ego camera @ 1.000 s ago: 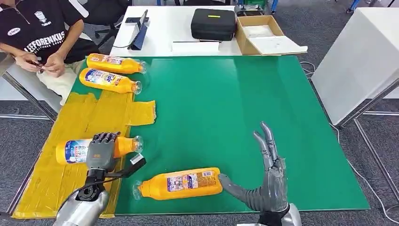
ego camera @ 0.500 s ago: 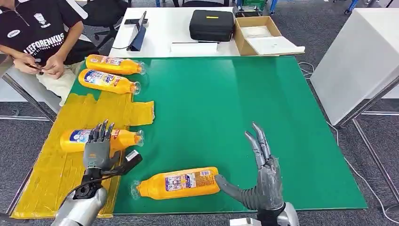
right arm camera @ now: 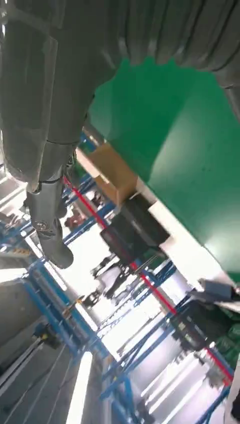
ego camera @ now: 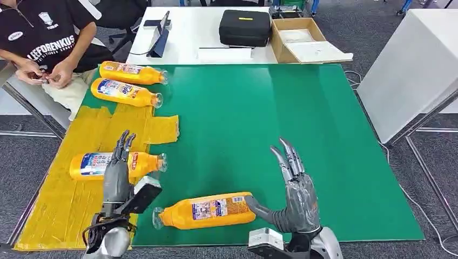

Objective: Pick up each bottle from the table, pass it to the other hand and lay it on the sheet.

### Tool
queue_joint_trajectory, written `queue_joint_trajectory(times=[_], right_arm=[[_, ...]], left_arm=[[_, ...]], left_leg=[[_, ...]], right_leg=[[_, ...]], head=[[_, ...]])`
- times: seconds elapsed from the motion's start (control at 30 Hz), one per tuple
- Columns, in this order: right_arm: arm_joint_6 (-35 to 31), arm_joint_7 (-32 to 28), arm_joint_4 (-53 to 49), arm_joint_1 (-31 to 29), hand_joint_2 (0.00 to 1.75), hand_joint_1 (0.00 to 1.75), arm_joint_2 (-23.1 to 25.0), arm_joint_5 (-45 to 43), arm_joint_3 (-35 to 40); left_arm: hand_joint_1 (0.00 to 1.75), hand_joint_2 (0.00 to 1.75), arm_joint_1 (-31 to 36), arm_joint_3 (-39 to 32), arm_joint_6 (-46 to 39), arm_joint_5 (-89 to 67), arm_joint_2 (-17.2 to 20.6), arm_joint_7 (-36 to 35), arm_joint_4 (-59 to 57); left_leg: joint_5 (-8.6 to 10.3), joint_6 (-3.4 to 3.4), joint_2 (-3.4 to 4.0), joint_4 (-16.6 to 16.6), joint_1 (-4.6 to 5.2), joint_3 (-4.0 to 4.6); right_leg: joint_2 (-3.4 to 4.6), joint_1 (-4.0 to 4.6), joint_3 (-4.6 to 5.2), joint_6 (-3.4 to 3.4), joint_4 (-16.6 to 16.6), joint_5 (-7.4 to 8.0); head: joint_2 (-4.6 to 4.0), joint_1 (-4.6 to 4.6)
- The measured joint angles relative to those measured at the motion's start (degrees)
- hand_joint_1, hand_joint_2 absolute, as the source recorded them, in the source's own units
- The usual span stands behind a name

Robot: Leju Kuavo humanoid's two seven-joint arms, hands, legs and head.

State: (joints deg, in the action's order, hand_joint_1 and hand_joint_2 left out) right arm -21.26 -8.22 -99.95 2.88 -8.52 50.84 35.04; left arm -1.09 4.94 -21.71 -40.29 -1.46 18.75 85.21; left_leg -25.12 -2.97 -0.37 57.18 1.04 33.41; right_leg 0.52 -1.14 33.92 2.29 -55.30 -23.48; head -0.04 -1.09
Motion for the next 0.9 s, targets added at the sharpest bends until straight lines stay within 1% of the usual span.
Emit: queue_joint_trajectory(times=[0.03, 0.1, 0.23, 0.4, 0.5, 0.7, 0.9], right_arm=[[0.48, 0.37, 0.48, -0.26, 1.75, 0.0, -0.15, -0.2, -0.09], [1.42, 0.79, 1.66, -0.76, 1.75, 0.0, -0.2, -0.28, -0.46], [2.12, 0.87, 3.38, -1.04, 1.75, 0.0, -0.2, -0.04, -0.92], [4.57, 2.69, 4.55, -1.11, 1.75, 0.0, -0.06, 1.69, -1.01], [7.51, 4.41, 5.72, -1.1, 1.75, 0.0, 0.52, 3.02, -1.18], [10.29, 5.99, 8.09, -1.12, 1.75, 0.0, 1.4, 4.64, -1.77], [14.05, 5.66, 11.78, -2.13, 1.75, 0.0, 1.36, 2.47, -1.27]], left_arm=[[0.0, 1.75, -1.15, 1.0, 3.69, 6.98, 0.09, 3.44, 3.49], [0.0, 1.75, -2.92, 2.01, 6.96, 11.29, 0.09, 6.48, 7.73], [0.0, 1.75, -5.45, 3.05, 9.93, 14.02, 0.09, 8.18, 14.05], [0.0, 1.75, -7.23, 3.53, 13.63, 15.81, -0.24, 9.89, 18.08], [0.0, 1.75, -7.4, 3.93, 15.35, 17.27, -0.53, 10.37, 18.89], [0.0, 1.75, -6.43, 5.09, 17.27, 18.87, -0.83, 10.15, 18.61], [0.0, 1.75, -3.28, 6.38, 18.63, 20.79, -1.4, 9.58, 15.47]], left_leg=[[-0.01, -0.03, -0.01, 0.0, 0.01, 0.0], [-0.01, -0.03, -0.02, 0.0, 0.01, -0.03], [0.0, -0.03, -0.01, 0.0, 0.0, -0.06], [0.0, -0.03, -0.01, 0.0, -0.05, -0.08], [0.01, -0.02, -0.01, 0.0, -0.05, -0.07], [0.02, -0.04, -0.04, 0.0, -0.03, -0.08], [0.04, -0.06, -0.03, 0.01, -0.01, -0.09]], right_leg=[[0.0, 0.0, 0.0, 0.0, 0.01, 0.0], [-0.01, 0.0, -0.01, 0.0, 0.01, 0.0], [-0.02, 0.01, -0.02, 0.0, 0.01, 0.0], [-0.01, 0.02, -0.01, 0.0, 0.0, 0.0], [-0.02, 0.03, -0.01, 0.0, 0.0, 0.0], [-0.03, 0.02, -0.03, 0.0, 0.0, 0.0], [-0.03, 0.01, -0.05, 0.01, 0.0, 0.02]], head=[[0.0, 0.0], [0.0, 0.02], [0.02, 0.02], [0.0, -0.02], [0.0, 0.0], [0.0, 0.0], [0.0, 0.0]])
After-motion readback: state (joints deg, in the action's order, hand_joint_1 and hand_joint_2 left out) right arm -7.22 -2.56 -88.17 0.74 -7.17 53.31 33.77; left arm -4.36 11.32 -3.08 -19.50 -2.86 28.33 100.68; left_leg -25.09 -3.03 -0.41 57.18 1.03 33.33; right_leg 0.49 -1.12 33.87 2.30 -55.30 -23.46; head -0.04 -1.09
